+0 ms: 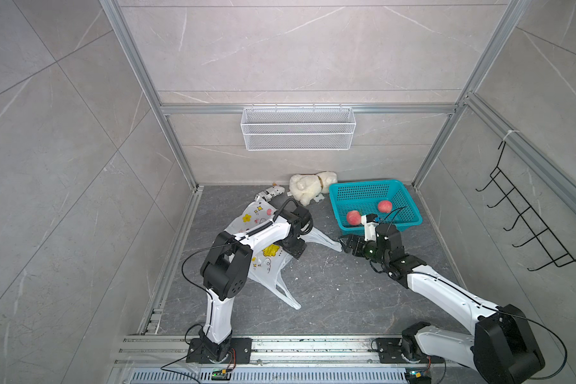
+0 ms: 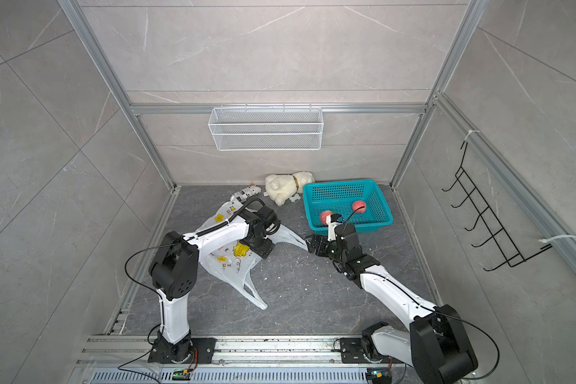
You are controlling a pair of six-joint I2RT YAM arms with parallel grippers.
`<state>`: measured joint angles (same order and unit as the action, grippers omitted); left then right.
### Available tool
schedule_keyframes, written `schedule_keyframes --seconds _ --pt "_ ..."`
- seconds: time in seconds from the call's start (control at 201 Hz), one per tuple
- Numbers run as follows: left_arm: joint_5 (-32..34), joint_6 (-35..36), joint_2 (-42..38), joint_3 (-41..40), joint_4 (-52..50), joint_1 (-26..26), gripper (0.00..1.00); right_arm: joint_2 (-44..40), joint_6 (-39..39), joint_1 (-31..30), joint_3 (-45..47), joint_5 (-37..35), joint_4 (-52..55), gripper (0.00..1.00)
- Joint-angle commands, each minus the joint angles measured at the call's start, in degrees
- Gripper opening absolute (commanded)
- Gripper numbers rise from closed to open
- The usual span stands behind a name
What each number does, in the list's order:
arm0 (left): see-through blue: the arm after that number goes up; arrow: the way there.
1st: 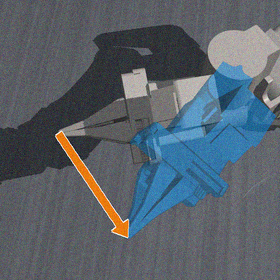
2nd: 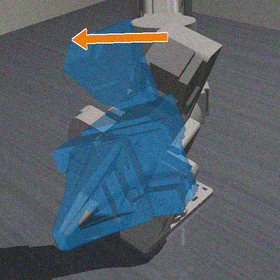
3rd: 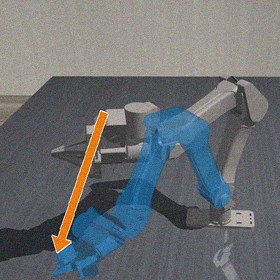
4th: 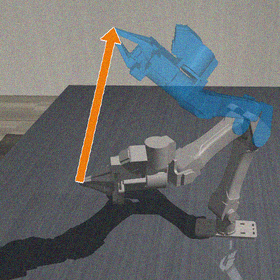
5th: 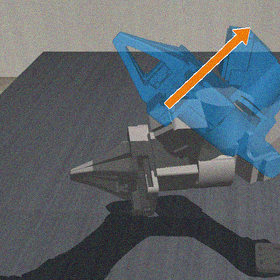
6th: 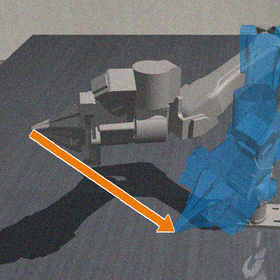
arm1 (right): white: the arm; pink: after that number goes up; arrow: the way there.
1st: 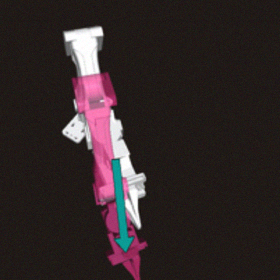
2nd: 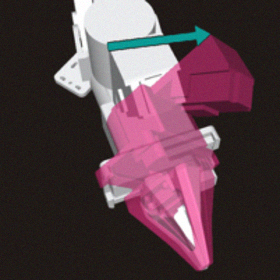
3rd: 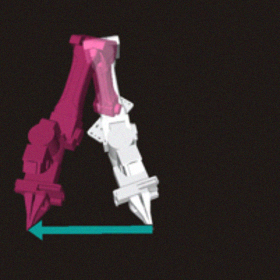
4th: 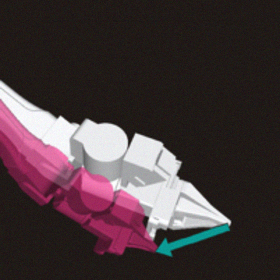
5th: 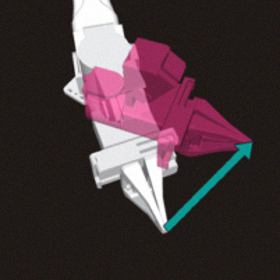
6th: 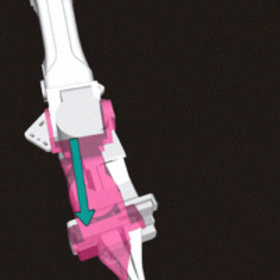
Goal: Place the peach into a plastic bag & tie a knot
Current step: Pick up the plastic bag at the center of the board.
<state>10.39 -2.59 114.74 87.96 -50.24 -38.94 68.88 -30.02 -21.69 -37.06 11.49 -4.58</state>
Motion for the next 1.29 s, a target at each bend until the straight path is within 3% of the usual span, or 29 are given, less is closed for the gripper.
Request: schedule_keyframes --seconds 0.0,0.284,0.463,0.533,0.662,0.801,1.07,1.289 --pt "0.2 -0.6 1.0 2.2 -2.4 0.2 0.75 -0.5 -0.1 -0.1 0.4 -2.9 0.6 0.83" --pt "-1.2 -4.7 3.9 2.0 1.7 0.0 0.50 -2.2 -0.5 0.0 0.9 -5.7 1.8 0.83" --pt "-0.6 -5.5 5.6 1.7 2.1 -0.6 0.42 -3.2 -0.5 -0.1 1.1 -6.6 2.2 0.83" --pt "-0.8 -5.8 5.5 1.4 2.6 -0.6 0.32 -3.6 -0.5 -0.1 1.2 -6.8 2.2 0.83" --pt "-0.9 -6.4 4.5 0.8 3.8 -0.6 0.00 -4.0 -0.5 -0.1 1.3 -7.7 2.6 0.83" --pt "-2.6 -6.5 0.8 -1.4 6.4 -0.7 0.00 -5.0 -0.5 0.0 1.7 -8.9 2.9 0.83" --pt "-10.5 -10.2 -13.4 -6.8 11.9 -0.5 0.00 -5.9 -1.0 -0.1 1.8 -8.9 3.1 0.83" --pt "-23.4 -22.1 -24.5 -8.0 17.9 4.0 0.00 -7.8 -2.6 0.1 0.0 -8.0 5.9 0.83"
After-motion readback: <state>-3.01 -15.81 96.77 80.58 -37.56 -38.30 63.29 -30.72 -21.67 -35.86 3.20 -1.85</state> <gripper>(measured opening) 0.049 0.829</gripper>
